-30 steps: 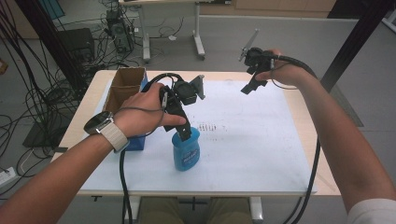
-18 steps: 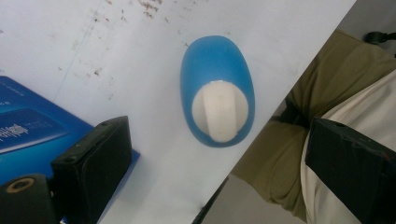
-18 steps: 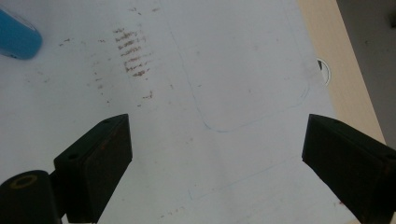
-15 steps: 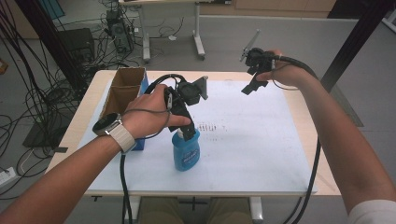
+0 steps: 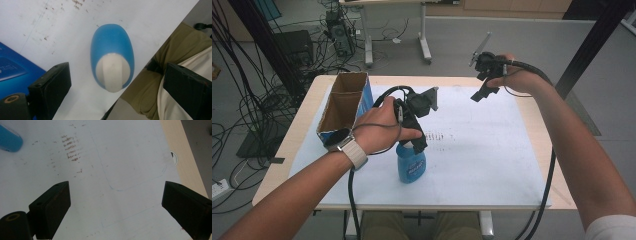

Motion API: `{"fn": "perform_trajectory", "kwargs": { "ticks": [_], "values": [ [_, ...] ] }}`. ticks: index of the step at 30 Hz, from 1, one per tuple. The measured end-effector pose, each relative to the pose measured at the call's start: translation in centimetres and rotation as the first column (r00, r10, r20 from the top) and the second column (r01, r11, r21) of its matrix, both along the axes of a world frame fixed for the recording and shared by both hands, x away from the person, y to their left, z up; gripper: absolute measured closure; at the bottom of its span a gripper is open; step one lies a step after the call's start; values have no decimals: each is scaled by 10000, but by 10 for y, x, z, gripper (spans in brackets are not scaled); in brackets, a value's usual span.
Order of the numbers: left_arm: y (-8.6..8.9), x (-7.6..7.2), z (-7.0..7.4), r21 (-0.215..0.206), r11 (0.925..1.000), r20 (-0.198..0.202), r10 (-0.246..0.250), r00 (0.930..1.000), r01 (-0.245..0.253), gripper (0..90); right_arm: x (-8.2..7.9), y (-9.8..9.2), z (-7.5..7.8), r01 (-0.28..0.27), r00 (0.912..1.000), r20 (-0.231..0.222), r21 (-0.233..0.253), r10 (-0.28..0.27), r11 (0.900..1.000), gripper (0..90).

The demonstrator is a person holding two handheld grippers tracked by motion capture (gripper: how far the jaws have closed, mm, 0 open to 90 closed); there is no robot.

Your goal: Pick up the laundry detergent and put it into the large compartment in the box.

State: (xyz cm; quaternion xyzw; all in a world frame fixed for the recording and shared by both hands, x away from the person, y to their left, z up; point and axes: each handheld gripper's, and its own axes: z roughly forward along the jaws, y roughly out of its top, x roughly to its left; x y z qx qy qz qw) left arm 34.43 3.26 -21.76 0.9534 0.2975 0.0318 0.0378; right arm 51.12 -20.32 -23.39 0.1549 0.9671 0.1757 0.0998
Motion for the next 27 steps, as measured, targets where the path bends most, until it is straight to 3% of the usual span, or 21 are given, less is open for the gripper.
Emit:
{"fn": "perform_trajectory", "kwargs": {
  "ticks": [27],
  "values": [
    [-5,5,-19,221,9994,227,274,9994,-279,84,1,1,-4,-42,10000,-69,22,42,10000,83]
  ]
}}
